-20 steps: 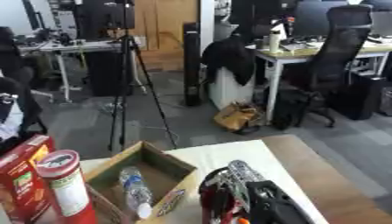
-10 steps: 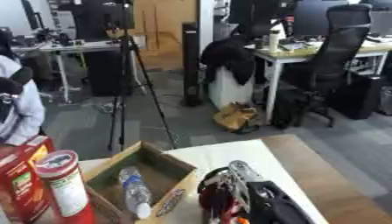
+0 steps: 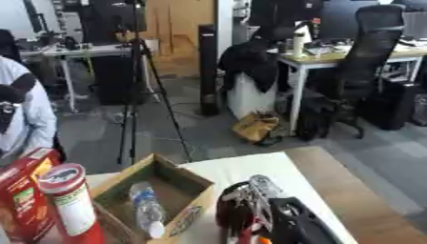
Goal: Pick up objects on the table and place them in the box.
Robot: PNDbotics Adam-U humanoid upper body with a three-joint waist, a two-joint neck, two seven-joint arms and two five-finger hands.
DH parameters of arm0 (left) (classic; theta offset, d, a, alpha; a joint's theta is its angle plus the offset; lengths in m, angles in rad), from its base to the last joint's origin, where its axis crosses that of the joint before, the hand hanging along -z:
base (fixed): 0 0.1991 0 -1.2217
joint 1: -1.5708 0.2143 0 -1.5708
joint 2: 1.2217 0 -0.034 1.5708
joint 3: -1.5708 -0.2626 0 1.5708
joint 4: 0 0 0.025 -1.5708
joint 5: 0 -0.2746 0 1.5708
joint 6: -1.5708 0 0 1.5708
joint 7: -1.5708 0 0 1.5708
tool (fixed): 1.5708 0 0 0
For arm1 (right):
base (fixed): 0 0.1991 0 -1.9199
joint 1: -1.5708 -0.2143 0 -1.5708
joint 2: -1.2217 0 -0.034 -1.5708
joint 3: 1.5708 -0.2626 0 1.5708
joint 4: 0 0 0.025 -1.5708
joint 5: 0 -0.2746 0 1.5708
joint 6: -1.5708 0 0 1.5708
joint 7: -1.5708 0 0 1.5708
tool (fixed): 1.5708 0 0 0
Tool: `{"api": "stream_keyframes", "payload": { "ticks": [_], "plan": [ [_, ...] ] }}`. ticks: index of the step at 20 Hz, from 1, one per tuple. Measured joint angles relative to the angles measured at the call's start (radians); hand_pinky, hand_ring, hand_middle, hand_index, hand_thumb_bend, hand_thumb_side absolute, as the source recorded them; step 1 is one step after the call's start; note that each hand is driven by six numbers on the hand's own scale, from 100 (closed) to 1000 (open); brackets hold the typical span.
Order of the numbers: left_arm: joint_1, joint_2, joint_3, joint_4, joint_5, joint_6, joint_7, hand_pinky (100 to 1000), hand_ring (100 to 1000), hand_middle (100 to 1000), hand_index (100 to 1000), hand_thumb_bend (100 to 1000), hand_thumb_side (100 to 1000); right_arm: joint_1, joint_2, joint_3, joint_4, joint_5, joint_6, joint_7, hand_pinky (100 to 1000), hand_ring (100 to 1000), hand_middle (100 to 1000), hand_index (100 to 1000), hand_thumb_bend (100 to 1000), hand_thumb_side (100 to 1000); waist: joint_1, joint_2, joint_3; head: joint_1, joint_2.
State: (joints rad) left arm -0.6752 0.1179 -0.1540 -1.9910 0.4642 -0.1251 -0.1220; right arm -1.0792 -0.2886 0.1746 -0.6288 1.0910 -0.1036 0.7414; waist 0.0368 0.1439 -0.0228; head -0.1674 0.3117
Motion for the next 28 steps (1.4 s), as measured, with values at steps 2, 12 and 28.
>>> {"api": "stream_keyframes", "payload": {
  "ticks": [2,12,28],
  "plan": [
    [0.000,0.000,0.000,0.000,0.000,0.001,0.001,990,666,623,603,100,747,-0.001,0.000,0.000,0.001,0.000,0.000,-0.004,163,715,766,877,475,220,0.000,0.000,0.000,0.000,0.000],
    [0.000,0.000,0.000,0.000,-0.001,0.002,0.002,994,666,624,603,100,746,-0.003,0.000,0.000,0.002,-0.001,0.002,-0.022,144,696,712,772,432,214,-0.001,0.000,0.000,0.000,-0.007],
    [0.000,0.000,0.000,0.000,-0.003,0.003,0.003,1000,664,625,603,100,744,-0.003,0.000,0.000,-0.014,-0.017,0.022,-0.045,100,660,625,708,348,211,0.002,0.000,0.000,0.000,-0.008]
  ]
}}
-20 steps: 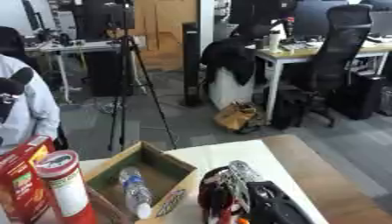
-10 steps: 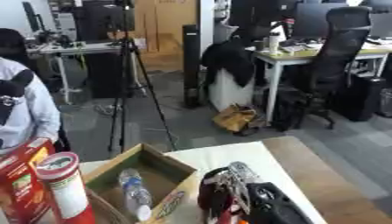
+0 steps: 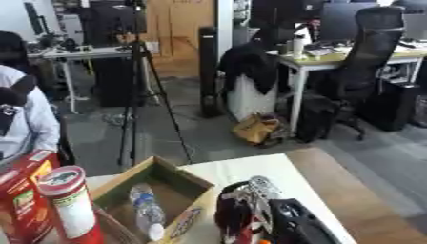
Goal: Pick up objects on the table and place them in the box.
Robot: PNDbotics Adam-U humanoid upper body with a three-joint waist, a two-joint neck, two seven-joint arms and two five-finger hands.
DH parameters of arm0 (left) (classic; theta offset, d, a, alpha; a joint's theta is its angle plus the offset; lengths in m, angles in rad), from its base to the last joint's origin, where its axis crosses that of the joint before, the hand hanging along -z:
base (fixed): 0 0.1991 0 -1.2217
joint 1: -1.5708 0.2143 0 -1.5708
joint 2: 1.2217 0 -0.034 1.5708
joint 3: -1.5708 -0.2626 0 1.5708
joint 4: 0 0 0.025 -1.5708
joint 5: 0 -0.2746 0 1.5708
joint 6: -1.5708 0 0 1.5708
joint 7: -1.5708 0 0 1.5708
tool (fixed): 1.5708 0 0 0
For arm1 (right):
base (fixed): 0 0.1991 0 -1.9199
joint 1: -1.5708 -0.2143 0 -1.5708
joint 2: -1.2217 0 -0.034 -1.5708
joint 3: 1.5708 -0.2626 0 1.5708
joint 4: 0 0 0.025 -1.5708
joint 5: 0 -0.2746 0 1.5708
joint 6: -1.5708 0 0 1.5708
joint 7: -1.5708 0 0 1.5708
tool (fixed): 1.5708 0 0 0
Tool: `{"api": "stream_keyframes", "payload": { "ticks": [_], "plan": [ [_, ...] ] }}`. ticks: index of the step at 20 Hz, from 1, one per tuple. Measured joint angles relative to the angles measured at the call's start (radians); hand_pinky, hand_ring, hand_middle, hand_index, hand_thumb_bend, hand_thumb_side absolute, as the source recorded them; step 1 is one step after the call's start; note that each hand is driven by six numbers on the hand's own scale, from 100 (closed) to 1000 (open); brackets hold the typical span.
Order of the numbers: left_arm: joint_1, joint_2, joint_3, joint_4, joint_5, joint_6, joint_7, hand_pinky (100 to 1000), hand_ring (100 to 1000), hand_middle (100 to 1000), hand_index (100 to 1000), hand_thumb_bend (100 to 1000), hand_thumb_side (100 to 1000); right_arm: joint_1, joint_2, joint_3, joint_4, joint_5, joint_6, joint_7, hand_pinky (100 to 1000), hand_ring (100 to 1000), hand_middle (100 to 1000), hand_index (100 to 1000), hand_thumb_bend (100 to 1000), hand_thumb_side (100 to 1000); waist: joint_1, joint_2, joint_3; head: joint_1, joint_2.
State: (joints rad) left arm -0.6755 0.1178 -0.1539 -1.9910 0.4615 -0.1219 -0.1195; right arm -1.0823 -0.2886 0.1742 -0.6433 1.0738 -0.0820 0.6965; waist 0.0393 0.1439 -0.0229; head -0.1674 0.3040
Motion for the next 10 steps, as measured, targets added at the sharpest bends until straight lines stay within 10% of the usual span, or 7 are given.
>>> {"api": "stream_keyframes", "payload": {
  "ticks": [10],
  "plan": [
    [0.000,0.000,0.000,0.000,-0.003,0.000,0.000,1000,664,626,603,100,744,0.000,0.000,0.000,-0.016,-0.006,0.016,-0.014,100,621,498,632,274,204,0.000,0.000,0.000,0.000,0.000]
  ]
}}
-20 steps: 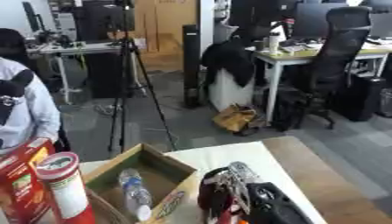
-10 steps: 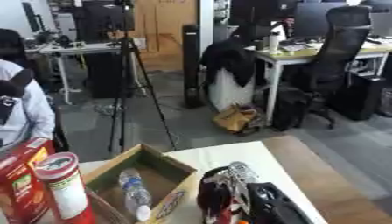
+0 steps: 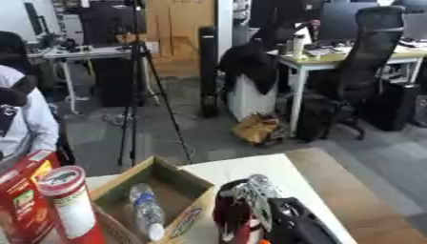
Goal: Pick up objects on the table and place them in the box.
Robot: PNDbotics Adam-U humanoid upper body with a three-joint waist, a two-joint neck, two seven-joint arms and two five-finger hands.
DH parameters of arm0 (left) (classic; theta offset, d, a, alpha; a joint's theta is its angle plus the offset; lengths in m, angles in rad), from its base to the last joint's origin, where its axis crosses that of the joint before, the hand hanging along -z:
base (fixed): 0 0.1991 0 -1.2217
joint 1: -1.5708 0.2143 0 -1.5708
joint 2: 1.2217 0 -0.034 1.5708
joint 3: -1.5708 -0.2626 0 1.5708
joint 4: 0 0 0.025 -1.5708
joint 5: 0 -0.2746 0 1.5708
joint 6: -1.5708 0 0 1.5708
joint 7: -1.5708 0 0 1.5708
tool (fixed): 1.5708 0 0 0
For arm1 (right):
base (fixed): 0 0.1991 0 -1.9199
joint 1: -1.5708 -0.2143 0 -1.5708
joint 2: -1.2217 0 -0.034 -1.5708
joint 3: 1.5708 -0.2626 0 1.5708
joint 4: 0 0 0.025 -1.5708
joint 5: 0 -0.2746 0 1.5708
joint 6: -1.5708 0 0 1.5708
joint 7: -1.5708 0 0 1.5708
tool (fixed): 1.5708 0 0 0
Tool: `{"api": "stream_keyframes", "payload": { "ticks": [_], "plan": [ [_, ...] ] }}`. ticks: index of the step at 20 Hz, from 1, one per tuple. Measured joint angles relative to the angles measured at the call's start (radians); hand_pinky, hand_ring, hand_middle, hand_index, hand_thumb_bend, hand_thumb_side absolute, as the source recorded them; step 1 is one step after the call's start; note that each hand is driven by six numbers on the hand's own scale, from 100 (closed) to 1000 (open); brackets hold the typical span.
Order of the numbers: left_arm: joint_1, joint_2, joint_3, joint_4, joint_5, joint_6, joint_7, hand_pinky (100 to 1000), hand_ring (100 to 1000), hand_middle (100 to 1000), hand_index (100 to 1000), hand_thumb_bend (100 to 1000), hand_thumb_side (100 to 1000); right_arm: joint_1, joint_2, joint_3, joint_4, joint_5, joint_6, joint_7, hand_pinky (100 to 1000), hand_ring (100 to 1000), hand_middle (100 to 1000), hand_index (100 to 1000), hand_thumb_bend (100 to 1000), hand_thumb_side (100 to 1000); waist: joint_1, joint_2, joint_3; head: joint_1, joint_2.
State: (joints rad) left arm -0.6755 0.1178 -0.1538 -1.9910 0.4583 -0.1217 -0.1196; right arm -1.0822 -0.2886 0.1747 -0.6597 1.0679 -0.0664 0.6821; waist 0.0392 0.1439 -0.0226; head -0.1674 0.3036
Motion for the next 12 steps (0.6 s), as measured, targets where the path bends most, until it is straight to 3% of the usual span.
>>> {"api": "stream_keyframes", "payload": {
  "ticks": [12],
  "plan": [
    [0.000,0.000,0.000,0.000,-0.003,0.000,0.000,1000,663,626,603,100,741,-0.004,0.000,0.000,-0.021,-0.003,0.016,-0.018,100,600,466,603,197,204,0.000,0.000,-0.001,0.000,-0.001]
  ]
}}
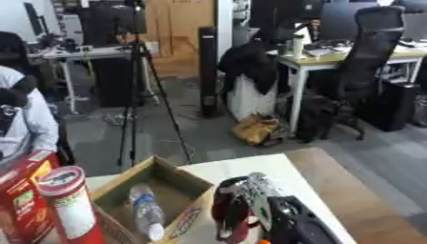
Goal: Pick up objects on the table and place them in the box.
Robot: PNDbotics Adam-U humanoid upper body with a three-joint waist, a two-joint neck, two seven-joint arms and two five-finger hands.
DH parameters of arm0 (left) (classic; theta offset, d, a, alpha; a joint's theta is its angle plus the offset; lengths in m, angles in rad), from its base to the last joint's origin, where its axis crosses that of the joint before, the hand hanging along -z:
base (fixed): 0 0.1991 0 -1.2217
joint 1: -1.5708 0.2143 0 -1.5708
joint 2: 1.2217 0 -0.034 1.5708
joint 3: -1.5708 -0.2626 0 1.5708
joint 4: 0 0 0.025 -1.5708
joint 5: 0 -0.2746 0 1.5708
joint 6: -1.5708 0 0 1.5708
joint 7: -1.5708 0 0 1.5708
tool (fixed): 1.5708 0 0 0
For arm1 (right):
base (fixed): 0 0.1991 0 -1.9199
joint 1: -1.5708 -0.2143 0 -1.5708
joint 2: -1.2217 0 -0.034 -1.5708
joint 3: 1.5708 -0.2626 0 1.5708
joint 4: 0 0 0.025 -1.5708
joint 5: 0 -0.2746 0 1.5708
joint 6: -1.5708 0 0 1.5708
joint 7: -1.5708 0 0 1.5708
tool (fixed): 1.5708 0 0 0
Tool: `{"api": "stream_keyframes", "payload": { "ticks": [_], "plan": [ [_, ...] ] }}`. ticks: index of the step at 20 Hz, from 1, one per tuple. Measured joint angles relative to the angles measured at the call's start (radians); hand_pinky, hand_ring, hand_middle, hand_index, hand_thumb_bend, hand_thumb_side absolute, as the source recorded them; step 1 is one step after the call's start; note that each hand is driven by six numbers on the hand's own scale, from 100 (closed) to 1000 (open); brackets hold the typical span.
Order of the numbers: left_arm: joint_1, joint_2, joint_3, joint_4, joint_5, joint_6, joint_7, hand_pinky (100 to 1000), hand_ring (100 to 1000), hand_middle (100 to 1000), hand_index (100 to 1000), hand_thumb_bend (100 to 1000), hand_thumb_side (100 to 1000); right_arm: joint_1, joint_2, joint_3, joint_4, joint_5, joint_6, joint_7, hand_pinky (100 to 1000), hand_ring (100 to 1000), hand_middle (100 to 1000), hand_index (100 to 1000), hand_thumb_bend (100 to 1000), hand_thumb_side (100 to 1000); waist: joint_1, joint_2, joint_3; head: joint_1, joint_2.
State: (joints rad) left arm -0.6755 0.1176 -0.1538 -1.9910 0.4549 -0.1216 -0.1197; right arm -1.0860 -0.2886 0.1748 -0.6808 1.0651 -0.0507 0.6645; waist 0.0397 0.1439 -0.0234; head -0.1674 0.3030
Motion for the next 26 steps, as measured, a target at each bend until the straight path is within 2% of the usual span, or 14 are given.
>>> {"api": "stream_keyframes", "payload": {
  "ticks": [1,3,4,5,13,26],
  "plan": [
    [0.000,0.000,0.000,0.000,0.000,0.000,0.000,1000,663,627,603,100,742,-0.003,0.000,0.000,-0.003,-0.001,0.001,-0.001,100,594,459,594,161,206,0.000,0.000,0.000,0.000,0.000],
    [0.000,0.000,0.000,0.000,0.000,0.000,0.000,1000,663,627,603,100,743,-0.010,0.000,0.000,-0.009,-0.003,0.002,-0.002,100,592,456,590,155,208,-0.001,0.000,0.000,0.000,0.000],
    [0.000,0.000,0.000,0.000,0.000,0.000,0.000,1000,663,627,603,100,743,-0.014,0.000,0.000,-0.011,-0.004,0.003,-0.003,100,591,455,586,122,266,-0.003,0.000,0.000,0.000,0.000],
    [0.000,0.000,0.000,0.000,0.000,0.001,0.001,1000,663,627,603,100,745,-0.017,0.000,0.000,-0.015,-0.005,0.004,-0.004,100,591,451,580,139,208,-0.005,0.000,0.001,0.000,0.000],
    [0.000,0.000,0.000,0.000,0.000,0.006,0.003,1000,663,627,603,100,749,-0.050,0.000,0.001,-0.027,-0.010,0.006,-0.004,100,582,437,564,100,206,-0.018,-0.001,0.003,0.000,-0.003],
    [0.007,0.000,0.000,0.000,0.000,0.014,0.001,1000,663,627,602,100,754,-0.113,0.000,0.001,-0.027,-0.010,0.009,-0.010,100,571,420,546,100,213,-0.032,-0.004,0.004,-0.003,-0.002]
  ]
}}
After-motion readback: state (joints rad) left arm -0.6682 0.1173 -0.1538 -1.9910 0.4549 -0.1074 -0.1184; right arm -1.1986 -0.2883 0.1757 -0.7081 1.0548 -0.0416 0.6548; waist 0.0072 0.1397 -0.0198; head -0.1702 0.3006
